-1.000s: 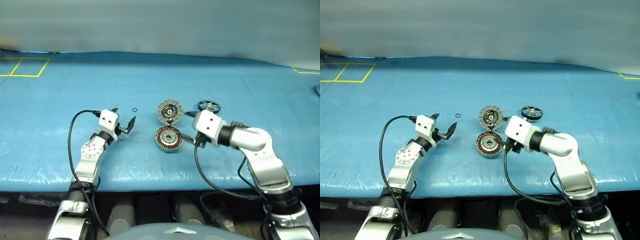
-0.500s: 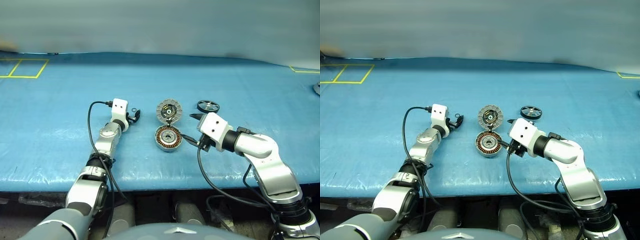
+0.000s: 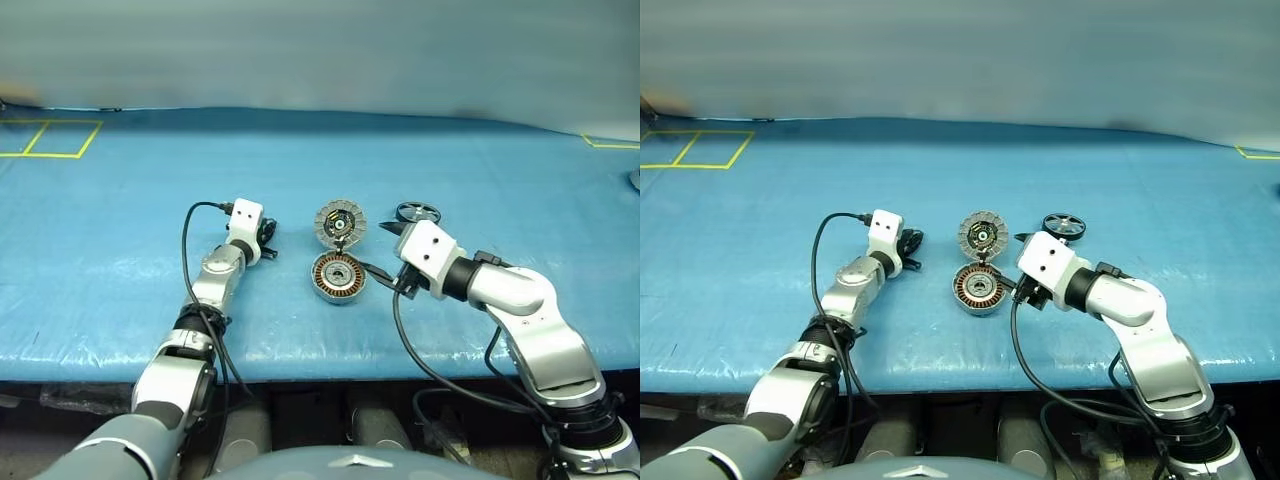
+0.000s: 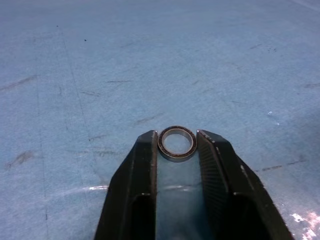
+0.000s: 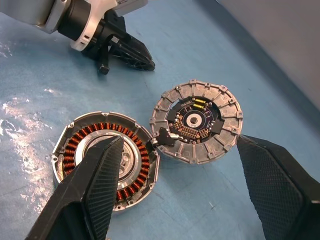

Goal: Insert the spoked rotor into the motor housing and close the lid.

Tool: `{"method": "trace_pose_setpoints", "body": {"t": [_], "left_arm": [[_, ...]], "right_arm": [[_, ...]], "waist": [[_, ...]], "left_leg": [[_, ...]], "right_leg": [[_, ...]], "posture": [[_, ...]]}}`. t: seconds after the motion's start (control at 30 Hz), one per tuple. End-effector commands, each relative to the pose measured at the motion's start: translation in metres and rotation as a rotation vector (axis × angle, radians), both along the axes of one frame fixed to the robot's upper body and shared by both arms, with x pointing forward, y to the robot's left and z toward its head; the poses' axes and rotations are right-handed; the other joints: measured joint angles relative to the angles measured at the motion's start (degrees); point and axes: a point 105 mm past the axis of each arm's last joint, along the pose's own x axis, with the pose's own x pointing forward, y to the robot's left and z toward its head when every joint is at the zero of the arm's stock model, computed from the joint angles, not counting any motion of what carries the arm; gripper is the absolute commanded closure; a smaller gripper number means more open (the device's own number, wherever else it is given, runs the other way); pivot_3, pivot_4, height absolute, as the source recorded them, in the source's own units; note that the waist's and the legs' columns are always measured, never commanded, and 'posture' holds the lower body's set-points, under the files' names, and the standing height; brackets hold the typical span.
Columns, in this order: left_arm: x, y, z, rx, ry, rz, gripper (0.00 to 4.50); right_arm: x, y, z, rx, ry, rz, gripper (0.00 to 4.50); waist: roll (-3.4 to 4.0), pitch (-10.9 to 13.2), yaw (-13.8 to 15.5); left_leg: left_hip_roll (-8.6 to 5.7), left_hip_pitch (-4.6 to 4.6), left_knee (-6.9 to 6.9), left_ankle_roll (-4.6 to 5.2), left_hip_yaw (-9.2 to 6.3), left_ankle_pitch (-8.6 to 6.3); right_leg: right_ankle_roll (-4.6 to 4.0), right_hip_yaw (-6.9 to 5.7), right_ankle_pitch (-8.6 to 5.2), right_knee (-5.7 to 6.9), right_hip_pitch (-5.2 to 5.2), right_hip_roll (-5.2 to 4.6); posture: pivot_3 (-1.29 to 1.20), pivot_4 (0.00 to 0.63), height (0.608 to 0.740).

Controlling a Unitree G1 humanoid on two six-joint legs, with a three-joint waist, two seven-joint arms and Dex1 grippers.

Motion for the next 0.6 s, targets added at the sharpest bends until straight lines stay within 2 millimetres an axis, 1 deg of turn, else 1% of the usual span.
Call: {"method": "trace_pose_setpoints", "body": {"t": [0.03, 0.1, 0.2, 0.3, 0.4, 0.47, 0.6], "left_arm": [[-0.021, 0.002, -0.036, 0.011, 0.117, -0.004, 3.82], [-0.02, 0.011, -0.035, 0.057, 0.088, 0.052, 3.82], [-0.019, 0.018, -0.032, 0.022, 0.066, 0.105, 3.82], [-0.02, 0.022, -0.03, 0.038, 0.044, 0.129, 3.82], [-0.021, 0.019, -0.02, -0.004, -0.015, 0.118, 3.82], [-0.021, 0.023, -0.021, 0.019, -0.019, 0.149, 3.82], [-0.023, 0.025, -0.027, -0.013, 0.017, 0.172, 3.82]], "right_arm": [[-0.002, 0.005, 0.012, 0.015, -0.051, 0.016, 0.71], [-0.002, 0.002, 0.01, 0.012, -0.046, 0.005, 0.71], [0.0, -0.002, 0.008, 0.003, -0.048, -0.013, 0.71], [0.0, -0.002, 0.008, 0.003, -0.048, -0.018, 0.71], [-0.001, -0.003, 0.005, 0.003, -0.04, -0.019, 0.71], [0.0, -0.005, 0.004, -0.001, -0.038, -0.026, 0.71], [0.001, -0.006, 0.003, -0.004, -0.038, -0.026, 0.71]], "waist": [[0.08, -0.06, -0.02], [0.14, -0.12, -0.05], [0.16, -0.17, -0.24], [0.16, -0.17, -0.67], [0.15, -0.16, -0.84], [0.14, -0.15, -0.84], [0.14, -0.15, -0.98]], "left_leg": [[0.0, 0.0, -0.01, 0.0, 0.0, 0.0], [0.0, 0.01, -0.01, 0.0, 0.0, 0.0], [0.01, 0.06, -0.01, 0.0, 0.01, 0.0], [0.02, 0.13, -0.04, 0.0, 0.02, 0.0], [0.02, 0.3, -0.12, -0.01, 0.02, -0.01], [0.02, 0.55, -0.24, -0.05, 0.03, -0.04], [0.04, 0.6, -0.25, -0.07, 0.03, -0.05]], "right_leg": [[0.0, 0.01, 0.0, 0.0, 0.0, 0.0], [0.0, 0.01, 0.0, 0.0, 0.0, 0.0], [0.0, 0.01, 0.0, 0.0, 0.01, 0.0], [0.0, 0.01, -0.01, 0.0, 0.06, 0.0], [-0.02, 0.01, -0.02, -0.01, 0.19, 0.0], [-0.08, 0.01, -0.07, -0.08, 0.4, 0.0], [-0.09, 0.0, -0.08, -0.08, 0.41, 0.0]], "posture": [[0.0, 0.15, 0.74], [0.0, 0.15, 0.74], [0.0, 0.15, 0.74], [0.0, 0.15, 0.74], [0.0, 0.15, 0.74], [0.0, 0.15, 0.74], [0.0, 0.15, 0.74]]}}
